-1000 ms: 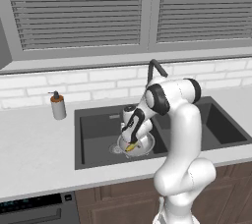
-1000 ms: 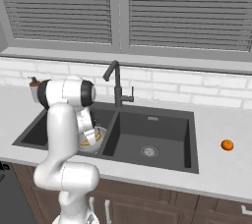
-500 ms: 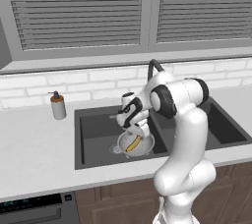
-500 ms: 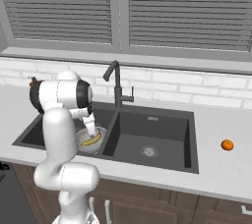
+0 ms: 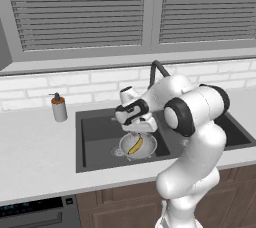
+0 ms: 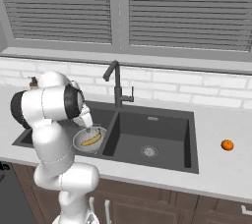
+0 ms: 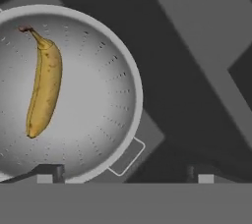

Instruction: Put the colander in the sink, put the tangerine, banana in the colander, and turn on the sink faucet and pour water over the colander.

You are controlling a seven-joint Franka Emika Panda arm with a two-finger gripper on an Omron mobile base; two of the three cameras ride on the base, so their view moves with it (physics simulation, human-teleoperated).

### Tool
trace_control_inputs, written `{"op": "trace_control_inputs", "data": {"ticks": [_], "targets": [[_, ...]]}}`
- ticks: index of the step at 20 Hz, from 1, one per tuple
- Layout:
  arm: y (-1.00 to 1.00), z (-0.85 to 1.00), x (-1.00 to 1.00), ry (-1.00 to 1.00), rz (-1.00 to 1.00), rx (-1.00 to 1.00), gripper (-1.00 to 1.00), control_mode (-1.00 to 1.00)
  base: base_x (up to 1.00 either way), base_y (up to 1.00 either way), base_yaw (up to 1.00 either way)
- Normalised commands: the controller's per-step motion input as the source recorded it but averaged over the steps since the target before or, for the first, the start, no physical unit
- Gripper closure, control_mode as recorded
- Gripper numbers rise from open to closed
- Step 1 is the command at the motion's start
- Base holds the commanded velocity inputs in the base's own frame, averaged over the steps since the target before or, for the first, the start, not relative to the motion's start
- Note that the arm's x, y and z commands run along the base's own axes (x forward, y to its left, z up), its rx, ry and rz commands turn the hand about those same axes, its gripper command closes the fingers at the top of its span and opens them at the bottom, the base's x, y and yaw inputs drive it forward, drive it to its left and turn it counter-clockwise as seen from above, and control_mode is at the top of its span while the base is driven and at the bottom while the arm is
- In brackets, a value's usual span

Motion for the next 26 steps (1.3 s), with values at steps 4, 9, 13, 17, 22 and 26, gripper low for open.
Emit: {"op": "trace_control_inputs", "data": {"ticks": [4,9,13,17,22,26], "targets": [[-0.37,0.57,-0.8,-0.02,0.15,0.0,-1.0,-1.0,0.0,0.0,0.0],[-0.55,0.47,-0.67,0.0,0.01,0.05,-1.0,-1.0,0.0,0.0,0.0],[-0.63,0.58,-0.52,0.0,0.0,0.06,-1.0,-1.0,0.0,0.0,0.0],[-0.71,0.48,-0.46,0.0,0.0,0.02,-1.0,-1.0,0.0,0.0,0.0],[-0.79,0.34,-0.31,0.04,0.0,0.0,-1.0,-1.0,0.0,0.0,0.0],[-0.92,0.25,-0.07,0.03,0.0,0.05,-1.0,-1.0,0.0,0.0,0.0]]}}
